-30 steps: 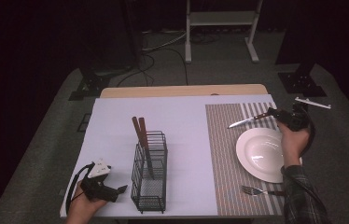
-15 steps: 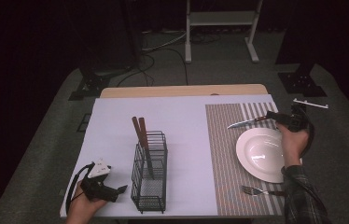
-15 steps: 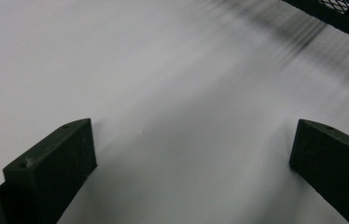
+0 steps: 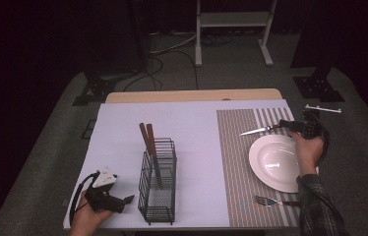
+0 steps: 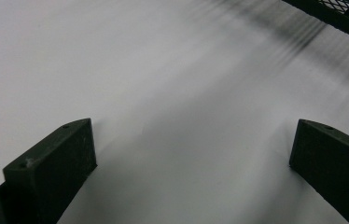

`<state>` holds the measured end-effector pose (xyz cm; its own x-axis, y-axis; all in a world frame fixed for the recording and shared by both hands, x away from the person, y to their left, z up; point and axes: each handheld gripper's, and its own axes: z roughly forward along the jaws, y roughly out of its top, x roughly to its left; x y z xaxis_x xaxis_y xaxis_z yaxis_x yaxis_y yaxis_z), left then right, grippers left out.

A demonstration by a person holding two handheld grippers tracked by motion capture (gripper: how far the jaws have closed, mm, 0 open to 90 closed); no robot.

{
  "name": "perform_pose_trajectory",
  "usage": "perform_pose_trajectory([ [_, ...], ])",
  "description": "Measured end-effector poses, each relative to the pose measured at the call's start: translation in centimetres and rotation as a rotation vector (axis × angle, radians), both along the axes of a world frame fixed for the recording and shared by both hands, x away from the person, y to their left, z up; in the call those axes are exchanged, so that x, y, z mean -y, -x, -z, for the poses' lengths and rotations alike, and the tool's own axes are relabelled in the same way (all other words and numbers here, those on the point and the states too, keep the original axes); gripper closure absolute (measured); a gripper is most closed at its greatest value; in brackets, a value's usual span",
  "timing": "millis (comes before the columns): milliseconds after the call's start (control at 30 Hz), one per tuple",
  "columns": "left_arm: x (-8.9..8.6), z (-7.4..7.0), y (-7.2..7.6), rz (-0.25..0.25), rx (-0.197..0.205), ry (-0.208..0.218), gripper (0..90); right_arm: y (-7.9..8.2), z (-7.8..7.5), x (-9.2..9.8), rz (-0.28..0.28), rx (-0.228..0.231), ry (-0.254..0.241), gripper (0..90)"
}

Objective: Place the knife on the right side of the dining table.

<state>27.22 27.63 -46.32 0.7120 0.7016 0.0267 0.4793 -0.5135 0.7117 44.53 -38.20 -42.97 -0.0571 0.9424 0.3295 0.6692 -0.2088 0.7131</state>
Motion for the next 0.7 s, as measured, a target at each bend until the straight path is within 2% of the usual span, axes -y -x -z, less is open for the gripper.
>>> perform_pose_trajectory([
  [533,0.0,0.01,0.0,0.0,0.0,0.001,0.0,-0.69,0.53,0.04,0.003,-0.075,0.017,29.5],
  [700,0.0,0.01,0.0,0.0,0.0,0.002,0.0,-0.94,0.62,-0.01,0.002,-0.117,0.033,27.6],
])
